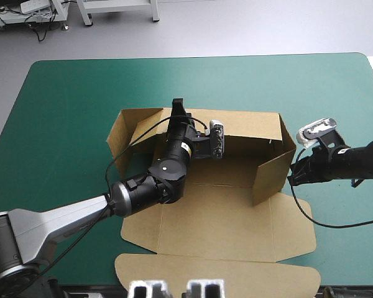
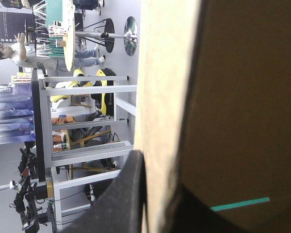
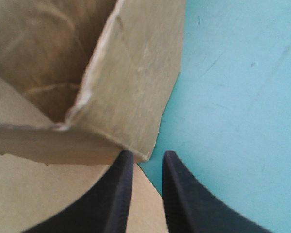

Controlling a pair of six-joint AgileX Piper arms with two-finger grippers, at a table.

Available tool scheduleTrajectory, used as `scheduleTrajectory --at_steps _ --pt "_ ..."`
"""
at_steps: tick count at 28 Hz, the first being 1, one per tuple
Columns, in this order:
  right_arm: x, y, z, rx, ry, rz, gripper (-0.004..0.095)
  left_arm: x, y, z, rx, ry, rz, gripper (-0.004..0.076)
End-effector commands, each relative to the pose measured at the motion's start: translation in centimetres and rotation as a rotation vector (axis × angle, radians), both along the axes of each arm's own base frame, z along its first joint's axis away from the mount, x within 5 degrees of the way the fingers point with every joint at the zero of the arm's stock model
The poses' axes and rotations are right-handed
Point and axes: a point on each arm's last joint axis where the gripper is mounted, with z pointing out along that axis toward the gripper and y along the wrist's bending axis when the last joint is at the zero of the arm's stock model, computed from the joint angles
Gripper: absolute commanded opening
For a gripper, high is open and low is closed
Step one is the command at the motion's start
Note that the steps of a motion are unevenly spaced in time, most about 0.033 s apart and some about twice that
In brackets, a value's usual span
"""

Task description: Fold the box

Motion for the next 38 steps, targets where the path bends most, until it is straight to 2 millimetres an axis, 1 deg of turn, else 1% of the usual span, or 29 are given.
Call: scheduleTrajectory --at_steps 1,4,7,10,14,18,22,26,31,35,38 --pt "0.2 0.1 1.1 -0.036 -0.102 0.047 0.0418 -0.3 0.2 1.3 -0.063 -0.012 0.006 -0.0010" --pt "1.1 0.4 0.7 -0.023 -0.131 0.099 0.0428 -0.3 0.2 1.3 -0.064 -0.012 0.004 -0.0010" --pt "1.7 0.4 -0.2 -0.008 -0.092 0.101 0.0427 -0.3 0.2 1.3 -0.071 -0.010 0.007 -0.0010" --pt "2.2 0.9 -0.8 0.066 -0.051 0.118 0.0427 -0.3 0.1 1.3 -0.072 -0.010 0.005 -0.0010" --pt "2.2 1.4 -0.6 0.137 -0.054 0.141 0.0427 -0.3 0.1 1.3 -0.074 -0.010 -0.003 -0.0010" --pt "2.0 1.6 -0.6 0.152 -0.035 0.163 0.0427 -0.3 -0.1 1.6 -0.088 -0.024 -0.012 -0.0010" --pt "1.8 1.8 -0.4 0.170 -0.029 0.166 0.0427 -0.1 -0.1 2.0 -0.077 -0.080 -0.026 -0.0010" --pt "1.7 1.9 -0.2 0.191 -0.033 0.164 0.0427 -0.1 -0.2 2.0 -0.076 -0.079 -0.034 -0.0010" --pt "1.7 2.0 -0.2 0.212 -0.025 0.165 0.0427 0.2 -0.6 1.4 -0.040 -0.094 -0.044 -0.0010" --pt "2.0 2.0 0.0 0.221 -0.058 0.134 0.0427 0.2 -0.7 1.2 -0.052 -0.087 -0.037 -0.0010" --pt "2.6 1.9 0.2 0.238 -0.108 0.085 0.0428 0.2 -0.7 1.2 -0.085 -0.082 -0.024 -0.0010"
